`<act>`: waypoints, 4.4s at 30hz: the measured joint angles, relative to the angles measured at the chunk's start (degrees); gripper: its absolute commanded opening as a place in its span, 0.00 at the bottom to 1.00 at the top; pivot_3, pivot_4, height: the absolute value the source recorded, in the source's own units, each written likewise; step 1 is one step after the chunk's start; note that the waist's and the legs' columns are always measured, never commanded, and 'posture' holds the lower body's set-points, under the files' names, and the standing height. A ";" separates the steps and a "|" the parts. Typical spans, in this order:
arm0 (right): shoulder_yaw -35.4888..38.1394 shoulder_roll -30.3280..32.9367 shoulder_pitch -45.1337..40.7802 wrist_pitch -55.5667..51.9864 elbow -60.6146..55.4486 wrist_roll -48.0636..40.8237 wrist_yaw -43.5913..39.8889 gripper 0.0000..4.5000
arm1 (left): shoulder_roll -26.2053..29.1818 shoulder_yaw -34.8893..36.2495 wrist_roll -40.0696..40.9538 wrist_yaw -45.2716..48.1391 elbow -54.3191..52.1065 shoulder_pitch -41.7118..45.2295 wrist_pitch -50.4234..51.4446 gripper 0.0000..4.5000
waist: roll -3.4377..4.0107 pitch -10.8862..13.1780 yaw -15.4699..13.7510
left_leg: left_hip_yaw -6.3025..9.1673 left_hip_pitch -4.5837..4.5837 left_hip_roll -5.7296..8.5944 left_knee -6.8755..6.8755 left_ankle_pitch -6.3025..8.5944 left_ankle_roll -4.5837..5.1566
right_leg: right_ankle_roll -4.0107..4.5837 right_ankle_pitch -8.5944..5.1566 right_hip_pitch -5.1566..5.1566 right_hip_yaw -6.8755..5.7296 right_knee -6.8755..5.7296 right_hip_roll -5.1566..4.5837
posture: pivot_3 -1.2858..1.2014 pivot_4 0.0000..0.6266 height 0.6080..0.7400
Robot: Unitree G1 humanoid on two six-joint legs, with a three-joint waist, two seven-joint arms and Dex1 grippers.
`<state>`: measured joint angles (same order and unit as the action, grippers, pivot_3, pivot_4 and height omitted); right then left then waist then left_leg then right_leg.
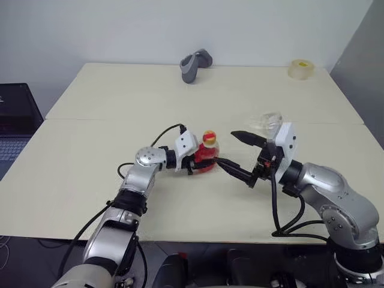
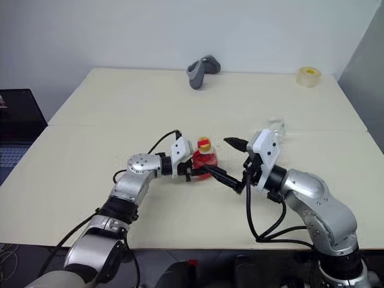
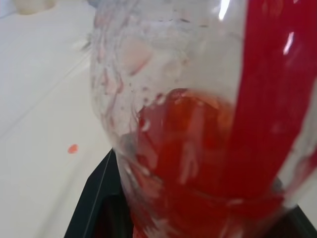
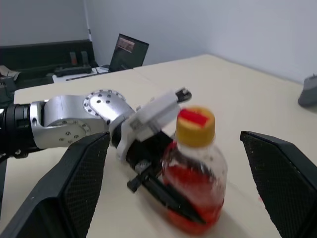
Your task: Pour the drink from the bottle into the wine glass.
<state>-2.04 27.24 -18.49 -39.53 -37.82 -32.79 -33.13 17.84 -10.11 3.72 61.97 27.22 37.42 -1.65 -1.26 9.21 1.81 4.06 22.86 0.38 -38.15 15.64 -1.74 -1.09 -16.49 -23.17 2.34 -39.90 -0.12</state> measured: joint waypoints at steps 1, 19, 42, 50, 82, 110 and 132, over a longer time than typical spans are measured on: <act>-0.53 -0.07 -0.57 -0.32 -0.01 0.02 0.30 1.00 | 0.03 -0.34 -0.01 -0.07 -0.51 -0.07 0.49 0.42 | 0.00 0.00 -0.01 | -0.01 0.00 0.02 0.00 0.00 0.00 | 0.00 0.00 0.00 0.00 0.00 -0.01 | 0.52 0.24 1.00; -6.05 -3.91 -5.76 -2.17 8.10 4.77 4.49 0.79 | 0.75 -2.12 0.13 0.88 -3.54 -0.57 2.66 0.40 | 0.00 0.00 -0.03 | 0.00 0.01 0.02 -0.01 0.00 0.00 | 0.00 0.00 0.01 0.00 0.03 -0.04 | 0.52 0.24 1.00; -13.28 8.86 -24.18 15.99 31.59 6.52 -38.10 0.28 | 6.44 -6.38 4.40 12.62 -15.49 -3.71 8.29 0.24 | 0.12 0.10 0.04 | -0.04 -0.02 -0.02 0.02 0.00 0.02 | 0.02 -0.01 0.00 -0.09 0.05 0.01 | 0.52 0.24 1.00; -9.67 6.22 -23.58 11.29 29.81 6.10 -33.58 0.65 | 2.05 -5.47 4.73 6.68 -15.62 -4.51 9.07 0.20 | 0.12 0.10 -0.21 | 0.04 0.09 0.00 -0.10 0.00 0.01 | 0.02 -0.01 -0.02 -0.03 0.05 -0.11 | 0.52 0.24 1.00; -6.50 -7.97 -2.61 -5.80 -0.57 10.80 14.70 0.94 | 0.14 -4.19 2.56 -7.35 -12.49 -5.32 7.73 0.18 | 0.13 0.10 -0.12 | 0.04 0.05 0.03 -0.02 -0.01 -0.01 | 0.01 -0.01 -0.02 -0.02 0.02 -0.07 | 0.52 0.24 1.00; -6.72 7.24 -13.13 1.71 13.50 4.37 -14.74 0.27 | 3.82 -5.52 4.90 2.19 -15.80 -6.07 9.82 0.17 | 0.18 0.15 0.02 | -0.07 0.00 0.04 0.01 0.00 0.02 | 0.01 -0.01 0.00 -0.17 0.08 0.04 | 0.52 0.24 1.00; 4.67 8.46 -8.48 -2.47 12.02 -2.25 -14.53 0.83 | 2.75 -2.86 3.73 -7.77 -15.29 -5.93 7.09 0.17 | 0.17 0.17 -0.32 | 0.03 0.09 0.03 -0.03 0.00 0.02 | 0.02 -0.01 0.00 -0.03 0.07 -0.12 | 0.52 0.24 1.00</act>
<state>2.63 35.70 -26.96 -42.01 -25.80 -35.04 -47.66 20.59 -12.97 7.45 54.20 11.93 31.49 5.44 -1.09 9.38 1.49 4.09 22.95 0.41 -38.18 15.63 -1.72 -1.07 -16.50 -23.17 2.31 -39.84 -0.24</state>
